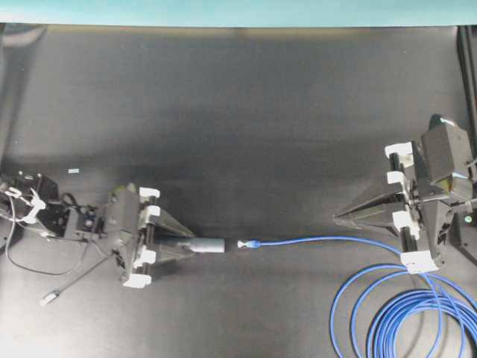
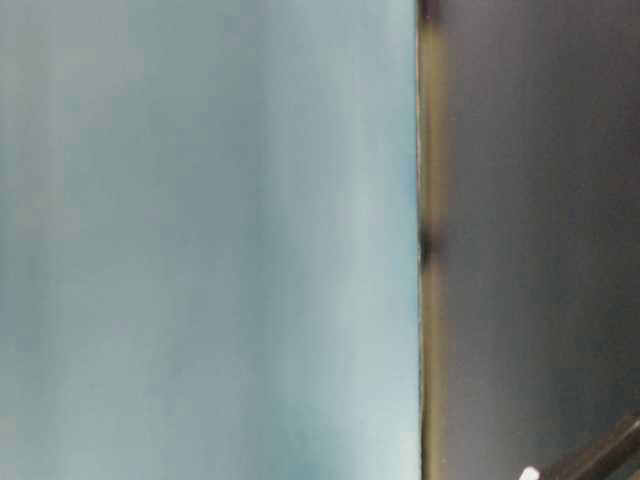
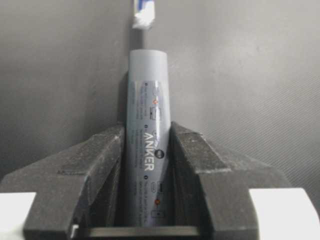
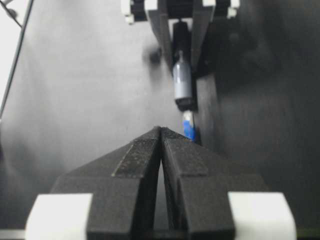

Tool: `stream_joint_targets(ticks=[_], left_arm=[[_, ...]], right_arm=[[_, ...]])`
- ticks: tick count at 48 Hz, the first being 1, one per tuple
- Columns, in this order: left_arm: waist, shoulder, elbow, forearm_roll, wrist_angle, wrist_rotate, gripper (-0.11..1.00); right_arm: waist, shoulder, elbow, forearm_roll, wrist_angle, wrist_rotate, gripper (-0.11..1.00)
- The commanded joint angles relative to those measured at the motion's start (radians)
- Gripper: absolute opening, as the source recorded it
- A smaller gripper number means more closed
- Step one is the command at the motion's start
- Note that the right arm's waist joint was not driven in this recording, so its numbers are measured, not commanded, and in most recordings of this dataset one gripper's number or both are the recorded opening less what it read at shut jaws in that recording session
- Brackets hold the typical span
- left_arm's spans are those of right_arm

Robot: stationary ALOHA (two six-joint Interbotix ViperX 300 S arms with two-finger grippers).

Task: Insert the LAN cable into the hub.
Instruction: 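Close the left gripper on the grey hub and lift it, then move the right gripper to the blue LAN plug and grasp it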

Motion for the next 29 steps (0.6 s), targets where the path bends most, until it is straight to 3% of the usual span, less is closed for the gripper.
stream_joint_targets(ticks=[1, 12, 16, 22, 29], left_arm=[[-0.005, -0.061, -0.028, 0.003, 0.063, 0.008, 0.28], [0.000, -0.268, -0.081, 0.003, 0.436, 0.011, 0.28], [0.003, -0.350, -0.098, 0.005, 0.601, 0.011, 0.28], [0.006, -0.437, -0.123, 0.005, 0.813, 0.011, 0.28], [0.006, -0.505, -0.150, 0.005, 0.992, 0.011, 0.28]], right_arm=[[0.000, 0.021, 0.006, 0.003, 0.002, 0.021, 0.00], [0.002, 0.135, 0.023, -0.002, -0.005, 0.017, 0.01], [0.002, 0.202, 0.014, -0.006, -0.012, 0.015, 0.06], [0.002, 0.334, -0.026, -0.020, -0.069, 0.012, 0.25], [0.002, 0.488, -0.092, -0.028, -0.158, 0.009, 0.62]])
